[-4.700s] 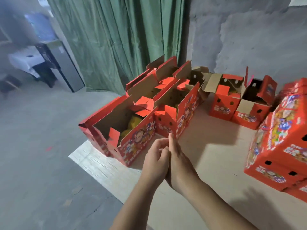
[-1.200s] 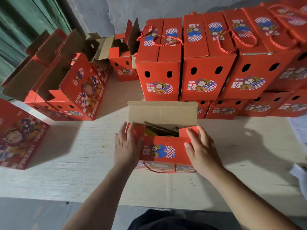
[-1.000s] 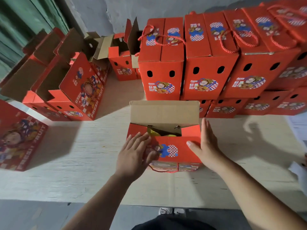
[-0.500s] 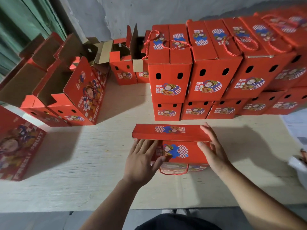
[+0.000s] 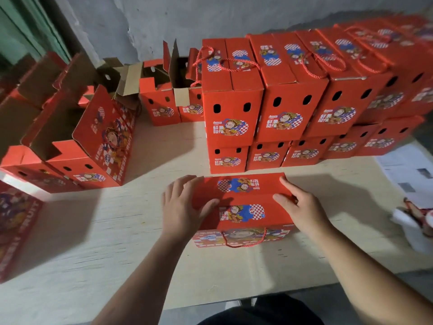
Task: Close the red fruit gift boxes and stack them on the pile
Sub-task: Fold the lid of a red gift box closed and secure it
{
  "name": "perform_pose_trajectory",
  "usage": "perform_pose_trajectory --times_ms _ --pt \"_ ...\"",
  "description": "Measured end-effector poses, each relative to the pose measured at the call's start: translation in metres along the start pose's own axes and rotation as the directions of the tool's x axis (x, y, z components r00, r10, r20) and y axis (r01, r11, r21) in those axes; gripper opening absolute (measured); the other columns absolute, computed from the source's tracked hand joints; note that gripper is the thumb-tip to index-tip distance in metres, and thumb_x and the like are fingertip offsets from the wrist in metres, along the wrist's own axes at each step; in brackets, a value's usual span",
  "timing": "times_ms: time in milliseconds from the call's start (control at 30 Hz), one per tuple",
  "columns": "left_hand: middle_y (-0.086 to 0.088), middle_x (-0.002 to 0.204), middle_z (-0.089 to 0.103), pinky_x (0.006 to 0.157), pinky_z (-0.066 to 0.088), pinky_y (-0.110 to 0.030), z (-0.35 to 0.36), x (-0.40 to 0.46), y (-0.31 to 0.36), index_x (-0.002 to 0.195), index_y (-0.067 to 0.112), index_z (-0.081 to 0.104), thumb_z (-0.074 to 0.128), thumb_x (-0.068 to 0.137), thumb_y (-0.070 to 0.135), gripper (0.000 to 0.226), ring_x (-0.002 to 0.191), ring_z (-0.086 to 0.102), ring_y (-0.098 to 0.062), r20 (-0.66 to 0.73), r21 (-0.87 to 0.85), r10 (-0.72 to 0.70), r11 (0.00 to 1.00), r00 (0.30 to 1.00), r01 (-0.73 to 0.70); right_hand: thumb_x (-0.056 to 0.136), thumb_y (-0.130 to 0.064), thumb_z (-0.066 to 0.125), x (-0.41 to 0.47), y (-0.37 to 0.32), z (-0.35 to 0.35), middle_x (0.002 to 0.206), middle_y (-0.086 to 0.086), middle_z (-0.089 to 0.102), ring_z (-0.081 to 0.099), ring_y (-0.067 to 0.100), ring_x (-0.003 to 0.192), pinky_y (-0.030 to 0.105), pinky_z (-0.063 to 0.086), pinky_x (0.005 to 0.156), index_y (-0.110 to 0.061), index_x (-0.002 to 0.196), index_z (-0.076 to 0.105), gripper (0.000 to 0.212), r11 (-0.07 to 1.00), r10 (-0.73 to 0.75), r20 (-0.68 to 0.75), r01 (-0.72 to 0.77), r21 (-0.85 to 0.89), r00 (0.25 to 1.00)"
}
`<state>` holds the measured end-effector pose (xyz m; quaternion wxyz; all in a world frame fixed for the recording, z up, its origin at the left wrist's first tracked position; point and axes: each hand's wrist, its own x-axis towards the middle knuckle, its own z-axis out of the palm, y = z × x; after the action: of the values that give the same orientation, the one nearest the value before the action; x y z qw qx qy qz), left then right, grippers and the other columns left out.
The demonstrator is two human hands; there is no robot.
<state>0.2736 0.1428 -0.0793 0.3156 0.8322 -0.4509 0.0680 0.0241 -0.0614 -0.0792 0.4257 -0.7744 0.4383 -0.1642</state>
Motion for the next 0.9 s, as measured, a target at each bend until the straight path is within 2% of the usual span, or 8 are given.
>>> perform_pose_trajectory --times_ms 67,133,233,400,467,600,733,900 --pt "-0.002 0.163 0.042 0.121 0.029 -0.051 -0.002 0.017 -0.003 0.157 0.028 0.044 0.056 0.082 0.084 0.095 0.151 0.034 -0.029 0.326 -0.008 -0.018 1.0 0.945 0.022 0.088 -0.066 0.064 -0.002 -0.001 0.0 0.119 0.0 0.076 0.072 0.015 0.099 0.036 0.062 0.084 -0.041 0.15 0.049 0.069 0.998 -0.003 -0.042 0.0 -0.065 0.999" --pt "0.004 0.169 0.031 0.123 0.026 -0.053 -0.001 0.032 -0.002 0.162 0.032 0.032 0.047 0.077 0.092 0.105 0.157 0.021 -0.027 0.514 0.038 -0.05 0.999 0.856 0.035 0.089 -0.065 0.065 -0.002 -0.005 -0.001 0.118 0.001 0.076 0.073 0.018 0.097 0.042 0.062 0.084 -0.037 0.151 0.05 0.069 0.992 -0.012 -0.046 0.006 -0.122 0.999" --pt "0.005 0.157 0.048 0.114 0.039 -0.049 -0.002 0.042 -0.002 0.158 0.032 0.041 0.046 0.073 0.095 0.106 0.144 0.037 -0.026 0.504 0.102 -0.043 0.995 0.863 -0.01 0.091 -0.059 0.066 0.005 -0.014 -0.007 0.144 -0.004 0.063 0.064 0.017 0.123 0.041 0.058 0.099 -0.029 0.15 0.053 0.068 0.966 -0.043 -0.012 0.038 -0.255 0.999" --pt "0.007 0.147 0.058 0.106 0.043 -0.045 -0.002 0.048 -0.001 0.149 0.034 0.051 0.051 0.073 0.092 0.096 0.132 0.05 -0.029 0.464 0.163 -0.034 0.986 0.885 -0.048 0.1 -0.047 0.063 0.031 -0.032 -0.022 0.173 -0.011 0.01 0.013 0.014 0.158 0.047 0.028 0.124 -0.037 0.156 0.039 0.062 0.854 -0.116 0.233 0.216 -0.472 0.966" --pt "0.005 0.146 0.058 0.105 0.043 -0.045 0.001 0.046 0.002 0.149 0.033 0.05 0.041 0.074 0.094 0.098 0.132 0.049 -0.029 0.456 0.19 -0.038 0.98 0.889 -0.056 0.103 -0.046 0.056 0.032 -0.031 -0.018 0.172 -0.01 0.015 0.02 0.016 0.157 0.042 0.028 0.124 -0.038 0.161 0.029 0.064 0.814 -0.116 0.257 0.24 -0.528 0.959" --pt "0.002 0.145 0.051 0.105 0.043 -0.045 0.008 0.036 0.003 0.151 0.032 0.045 0.03 0.077 0.094 0.099 0.13 0.042 -0.028 0.444 0.249 -0.06 0.967 0.894 -0.059 0.099 -0.033 0.068 0.012 -0.021 0.003 0.163 0.0 0.041 0.056 0.03 0.136 0.046 0.054 0.103 -0.018 0.153 0.051 0.058 0.752 -0.271 0.051 0.245 -0.612 0.961" --pt "0.004 0.149 0.048 0.108 0.042 -0.047 0.01 0.033 0.001 0.155 0.034 0.037 0.027 0.082 0.093 0.094 0.135 0.041 -0.027 0.46 0.264 -0.05 0.961 0.887 -0.082 0.086 -0.021 0.084 0.006 -0.021 0.013 0.138 0.018 0.064 0.067 0.041 0.12 0.051 0.057 0.093 -0.002 0.131 0.069 0.051 0.641 -0.419 -0.031 0.271 -0.718 0.908" --pt "0.005 0.139 0.055 0.102 0.039 -0.044 0.006 0.05 0.006 0.149 0.039 0.043 0.013 0.077 0.094 0.096 0.123 0.051 -0.031 0.488 0.378 -0.042 0.911 0.872 -0.167 0.077 -0.025 0.09 0.019 -0.034 -0.008 0.114 0.016 0.076 0.076 0.033 0.1 0.044 0.059 0.084 -0.003 0.107 0.079 0.039 0.516 -0.547 0.015 0.351 -0.781 0.837"
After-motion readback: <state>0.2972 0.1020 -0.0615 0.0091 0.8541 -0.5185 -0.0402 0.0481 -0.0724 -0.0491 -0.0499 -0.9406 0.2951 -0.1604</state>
